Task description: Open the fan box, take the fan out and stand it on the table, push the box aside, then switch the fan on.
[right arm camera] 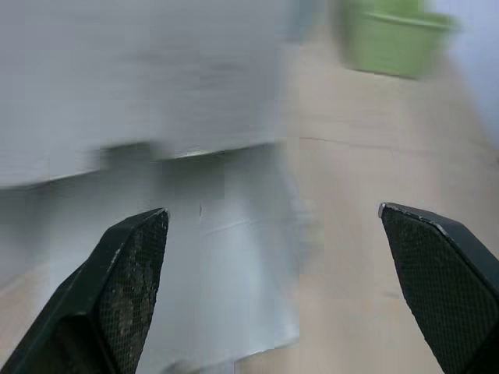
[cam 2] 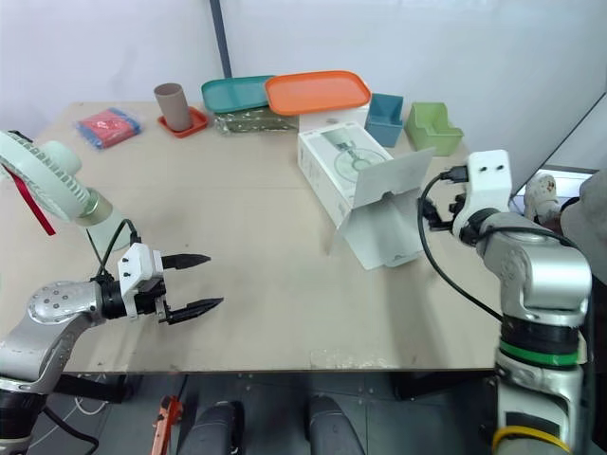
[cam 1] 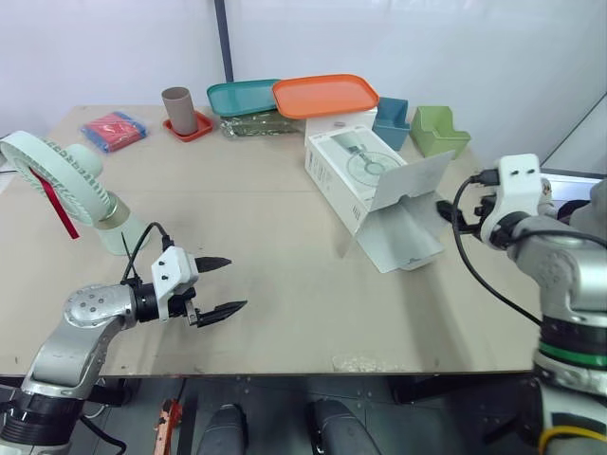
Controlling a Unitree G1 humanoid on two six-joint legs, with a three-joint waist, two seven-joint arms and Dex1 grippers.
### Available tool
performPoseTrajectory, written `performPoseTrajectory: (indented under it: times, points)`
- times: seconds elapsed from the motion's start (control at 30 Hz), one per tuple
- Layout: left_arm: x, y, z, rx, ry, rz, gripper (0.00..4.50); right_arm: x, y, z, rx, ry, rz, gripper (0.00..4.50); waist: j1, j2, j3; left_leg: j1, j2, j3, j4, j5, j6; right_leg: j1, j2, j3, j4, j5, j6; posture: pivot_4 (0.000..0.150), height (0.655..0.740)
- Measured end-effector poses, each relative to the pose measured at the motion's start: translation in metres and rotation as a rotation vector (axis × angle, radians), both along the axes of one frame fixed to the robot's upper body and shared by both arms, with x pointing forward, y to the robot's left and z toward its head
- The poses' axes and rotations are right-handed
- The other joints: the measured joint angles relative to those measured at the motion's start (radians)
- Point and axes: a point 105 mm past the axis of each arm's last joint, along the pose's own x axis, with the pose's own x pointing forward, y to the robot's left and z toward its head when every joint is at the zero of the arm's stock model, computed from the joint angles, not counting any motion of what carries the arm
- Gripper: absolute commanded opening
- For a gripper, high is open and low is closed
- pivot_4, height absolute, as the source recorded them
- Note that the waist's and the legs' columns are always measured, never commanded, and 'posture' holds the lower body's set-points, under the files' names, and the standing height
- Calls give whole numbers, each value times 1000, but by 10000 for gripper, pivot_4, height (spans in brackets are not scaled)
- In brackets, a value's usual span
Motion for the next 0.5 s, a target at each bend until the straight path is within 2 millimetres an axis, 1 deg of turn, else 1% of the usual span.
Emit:
performPoseTrajectory:
  times: [0.1, 0.17, 0.23, 0.27, 0.37, 0.43, 0.5]
  points:
    - [-6, 2, -4, -12, 15, 13, 45000, -29, 49, 6, 14, -55, 377, 44019, -3, 0, 0, 0, 0, 1, 0, 0, 1, 0, 0, 2, 0, 0, 1, 1500, 7400]
    - [-10, 3, -5, -17, 20, 21, 45000, -35, 65, 16, 44, -108, 489, 44019, -4, 0, 0, 0, 0, 2, 3, 0, 1, 0, 0, 2, 0, 2, 2, 1500, 7400]
    - [-11, 6, -5, -24, 21, 44, 45000, -33, 79, 29, 77, -177, 569, 44019, -6, 0, 0, 0, 0, 3, 5, 0, 1, 0, 0, 3, 0, 2, -1, 1500, 7400]
    - [-11, 7, -3, -32, 16, 57, 45000, -32, 86, 31, 82, -193, 611, 44019, -8, -1, 0, 0, 0, 3, 6, 0, 2, 1, 0, 3, 0, 3, -1, 1500, 7400]
    - [-10, 10, 7, -64, -11, 101, 45000, -34, 113, 25, 115, -198, 760, 44019, -13, -2, 0, 0, 0, 3, 7, 1, 3, 1, 0, 4, 0, 3, -1, 1500, 7400]
    - [-11, 13, 9, -70, -23, 128, 45000, -37, 126, 19, 127, -184, 836, 44019, -13, -2, 0, -1, 0, 4, 7, 2, 3, 1, 0, 5, 0, 3, -1, 1500, 7400]
    - [-12, 14, 9, -71, -23, 145, 45000, -39, 131, 18, 121, -183, 873, 44019, -13, -2, 0, -1, 0, 5, 6, 2, 3, 1, 0, 6, 0, 3, 0, 1500, 7400]
